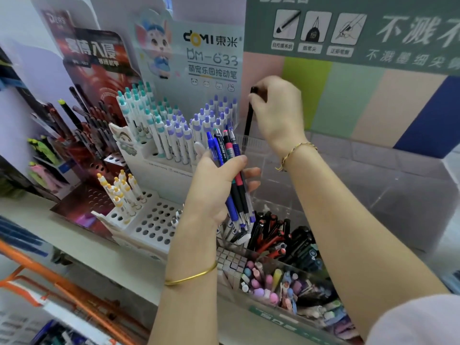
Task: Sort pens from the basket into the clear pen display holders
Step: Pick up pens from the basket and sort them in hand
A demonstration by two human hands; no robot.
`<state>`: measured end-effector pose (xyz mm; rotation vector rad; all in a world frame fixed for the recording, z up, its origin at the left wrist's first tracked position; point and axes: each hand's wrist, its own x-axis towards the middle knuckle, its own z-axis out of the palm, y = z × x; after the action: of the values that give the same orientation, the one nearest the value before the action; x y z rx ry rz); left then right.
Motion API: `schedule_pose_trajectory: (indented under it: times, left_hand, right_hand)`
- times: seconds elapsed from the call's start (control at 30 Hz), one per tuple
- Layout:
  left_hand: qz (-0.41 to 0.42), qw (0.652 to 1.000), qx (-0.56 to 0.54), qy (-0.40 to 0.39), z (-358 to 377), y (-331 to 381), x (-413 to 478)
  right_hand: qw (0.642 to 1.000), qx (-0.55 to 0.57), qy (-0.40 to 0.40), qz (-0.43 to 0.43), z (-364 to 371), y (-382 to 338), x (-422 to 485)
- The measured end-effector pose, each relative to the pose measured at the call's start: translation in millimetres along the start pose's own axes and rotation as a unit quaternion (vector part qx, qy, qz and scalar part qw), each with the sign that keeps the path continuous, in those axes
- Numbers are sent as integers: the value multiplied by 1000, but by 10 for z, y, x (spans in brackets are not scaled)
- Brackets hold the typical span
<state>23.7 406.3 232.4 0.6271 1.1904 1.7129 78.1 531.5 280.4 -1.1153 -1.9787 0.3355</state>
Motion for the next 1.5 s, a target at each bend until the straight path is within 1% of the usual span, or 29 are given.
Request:
schedule_pose_trajectory:
  times: [0.1, 0.27, 0.33, 0.4, 0.43, 0.47, 0.53, 0.57, 0.6, 0.63, 0.67, 0.73, 0.8, 0.87, 0.9, 0.93, 1.0, 1.1, 1.17, 1.27, 1.37, 1.5]
  left_hand:
    - [1, 1000, -1, -4, -9, 0, 6]
    - [-2, 1000, -11, -6, -2, -6, 18]
    - [-2, 1000, -18, -1, 0, -2, 27]
    - [2, 1000, -19, 4, 6, 7, 34]
    - [5, 1000, -19, 3, 12, 14, 37]
    - [9, 1000, -16, -2, 21, 20, 41]
    - [17, 1000, -5, -14, 46, 27, 47]
    - [20, 1000, -2, -16, 58, 25, 48]
    - [20, 1000, -4, -15, 65, 23, 53]
    - [20, 1000, -9, -12, 62, 18, 62]
    - [19, 1000, -16, -8, 50, 14, 71]
    - [22, 1000, -19, 5, 18, 15, 84]
    - [23, 1000, -11, 12, -6, 19, 92]
    - [16, 1000, -8, 13, -13, 23, 86]
    - [12, 1000, -9, 14, -12, 17, 87]
    - [8, 1000, -12, 14, -11, 14, 90]
    - [3, 1000, -14, 8, -12, 5, 95]
    - [0, 1000, -16, 0, -7, -7, 104]
    - [-1, 1000, -20, -3, 1, -13, 106]
    - [1, 1000, -18, -11, 13, -14, 113]
    - [2, 1000, -19, -17, 24, -12, 115]
    - [12, 1000, -13, -26, 53, 9, 108]
  right_hand:
    - [999, -21, -22, 15, 36, -29, 28]
    - [999, 6, -19, 37, 48, -55, -34]
    - [999, 42, 4, 34, 27, -1, -108]
    - [992, 118, -1, 45, -44, 32, -180]
    - [985, 159, -28, 52, -98, 30, -213]
    - [977, 193, -72, 58, -151, 24, -248]
    - [964, 199, -166, 60, -233, -4, -313]
    - [961, 196, -187, 56, -257, -19, -328]
    - [960, 204, -186, 53, -273, -26, -314]
    - [960, 222, -166, 50, -288, -34, -272]
    - [962, 238, -124, 45, -305, -43, -212]
    - [970, 242, 2, 20, -351, -71, -83]
    - [962, 244, 119, -13, -394, -133, -2]
    - [952, 226, 199, -49, -387, -205, 4]
    - [951, 206, 222, -66, -360, -233, -7]
    - [954, 179, 228, -80, -328, -244, -14]
    - [972, 112, 188, -87, -229, -206, -26]
    - [996, 16, 82, -38, -70, -85, -20]
    - [999, 11, 42, -2, 7, -42, -37]
    - [998, 45, 22, 30, 81, -29, -44]
    - [999, 29, 10, 39, 94, -5, -68]
    - [998, 35, 49, 16, -52, 41, -167]
